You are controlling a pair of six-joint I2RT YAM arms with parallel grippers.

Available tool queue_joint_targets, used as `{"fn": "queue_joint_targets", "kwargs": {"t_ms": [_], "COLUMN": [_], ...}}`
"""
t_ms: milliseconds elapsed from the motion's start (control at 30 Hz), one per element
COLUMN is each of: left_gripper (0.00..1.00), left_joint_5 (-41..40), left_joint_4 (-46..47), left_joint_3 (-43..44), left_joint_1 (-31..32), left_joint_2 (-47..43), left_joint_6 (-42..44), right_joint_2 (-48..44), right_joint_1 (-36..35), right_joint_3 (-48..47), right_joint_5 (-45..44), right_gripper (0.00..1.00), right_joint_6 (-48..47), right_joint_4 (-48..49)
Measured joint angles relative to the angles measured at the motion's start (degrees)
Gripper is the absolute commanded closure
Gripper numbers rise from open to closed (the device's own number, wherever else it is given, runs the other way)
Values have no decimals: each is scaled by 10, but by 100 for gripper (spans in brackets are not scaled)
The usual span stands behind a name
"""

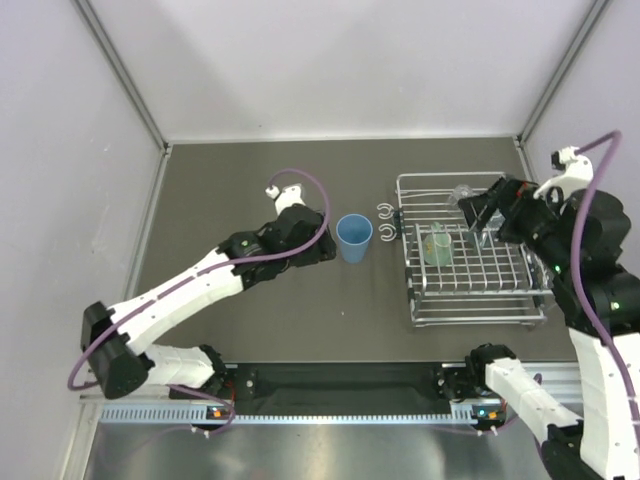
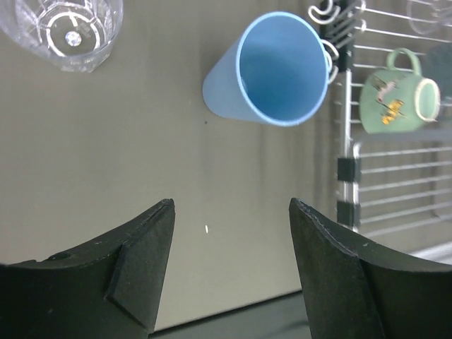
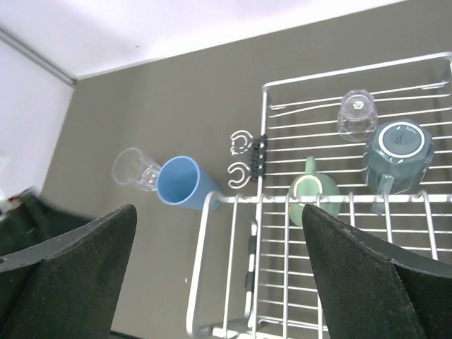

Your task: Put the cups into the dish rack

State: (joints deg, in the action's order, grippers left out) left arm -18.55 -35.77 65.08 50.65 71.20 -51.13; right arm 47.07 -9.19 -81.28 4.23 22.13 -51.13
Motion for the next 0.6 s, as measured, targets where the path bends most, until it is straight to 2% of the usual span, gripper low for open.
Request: {"fn": "queue_joint_targets", "kwargs": {"t_ms": [267, 600], "left_gripper": [28, 28], "left_joint_5": [-24, -45], "left_joint_4": [2, 2], "left_joint_3": [63, 113], "left_joint_1": [0, -3], "left_joint_2": [120, 219], "left_joint_6": [0, -6], "right_joint_2": [-63, -75], "right_joint_1": [0, 0], "right_joint_3": [0, 0], "right_joint_5": [23, 26], "right_gripper": [0, 0], "right_joint_6": [-1, -5], "right_joint_4": [-21, -34]}}
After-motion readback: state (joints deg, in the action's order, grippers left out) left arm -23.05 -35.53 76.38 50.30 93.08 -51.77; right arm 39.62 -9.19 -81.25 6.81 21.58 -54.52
